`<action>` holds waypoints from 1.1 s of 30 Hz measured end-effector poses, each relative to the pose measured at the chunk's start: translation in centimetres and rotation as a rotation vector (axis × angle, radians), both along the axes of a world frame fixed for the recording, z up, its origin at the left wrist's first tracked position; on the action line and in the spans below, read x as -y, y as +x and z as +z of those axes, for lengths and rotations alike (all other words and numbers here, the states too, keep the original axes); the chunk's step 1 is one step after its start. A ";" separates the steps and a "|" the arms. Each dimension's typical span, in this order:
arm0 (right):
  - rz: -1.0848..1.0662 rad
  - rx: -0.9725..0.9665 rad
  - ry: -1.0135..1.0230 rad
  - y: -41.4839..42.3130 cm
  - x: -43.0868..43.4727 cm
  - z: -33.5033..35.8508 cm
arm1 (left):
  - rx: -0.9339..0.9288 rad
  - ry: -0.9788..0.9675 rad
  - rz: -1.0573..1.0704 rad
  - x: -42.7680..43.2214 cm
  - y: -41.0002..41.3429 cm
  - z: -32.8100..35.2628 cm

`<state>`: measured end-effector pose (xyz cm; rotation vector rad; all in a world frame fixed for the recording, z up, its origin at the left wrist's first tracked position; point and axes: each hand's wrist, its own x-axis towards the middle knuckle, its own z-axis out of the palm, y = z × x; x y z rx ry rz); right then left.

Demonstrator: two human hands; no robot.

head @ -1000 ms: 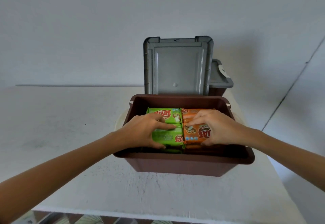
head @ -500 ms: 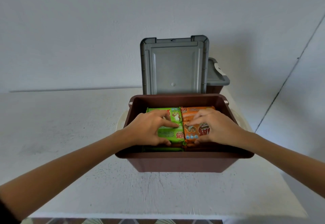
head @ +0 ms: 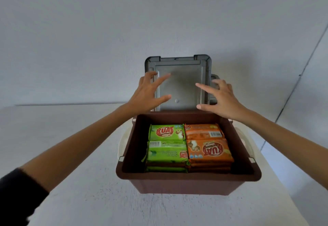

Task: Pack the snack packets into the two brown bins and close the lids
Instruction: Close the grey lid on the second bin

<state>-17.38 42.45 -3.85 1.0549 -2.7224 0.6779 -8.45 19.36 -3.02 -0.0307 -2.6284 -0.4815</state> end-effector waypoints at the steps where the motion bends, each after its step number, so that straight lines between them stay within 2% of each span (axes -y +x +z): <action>1: -0.044 0.000 -0.026 -0.8 0.5 0.5 | 0.026 0.031 0.051 0.3 -1.0 0.4; 6: -0.109 0.067 -0.188 -4.2 3.0 0.5 | 0.063 0.240 0.150 1.1 -4.7 -1.0; 13: -0.030 0.089 -0.368 -4.2 4.7 -0.5 | -0.080 0.261 0.189 0.6 -5.8 -1.6; 16: -0.016 0.006 -0.431 -3.1 4.2 0.9 | -0.225 0.271 0.149 0.7 -4.8 -0.2; 21: -0.049 -0.135 -0.454 -1.1 3.2 4.7 | -0.384 0.221 0.189 0.2 -2.8 3.9; 29: -0.013 -0.071 -0.437 1.7 1.9 5.7 | -0.427 0.348 0.155 -1.8 0.7 3.9; 33: 0.039 -0.079 -0.516 4.2 1.0 5.0 | -0.450 0.376 0.136 -2.8 3.2 2.9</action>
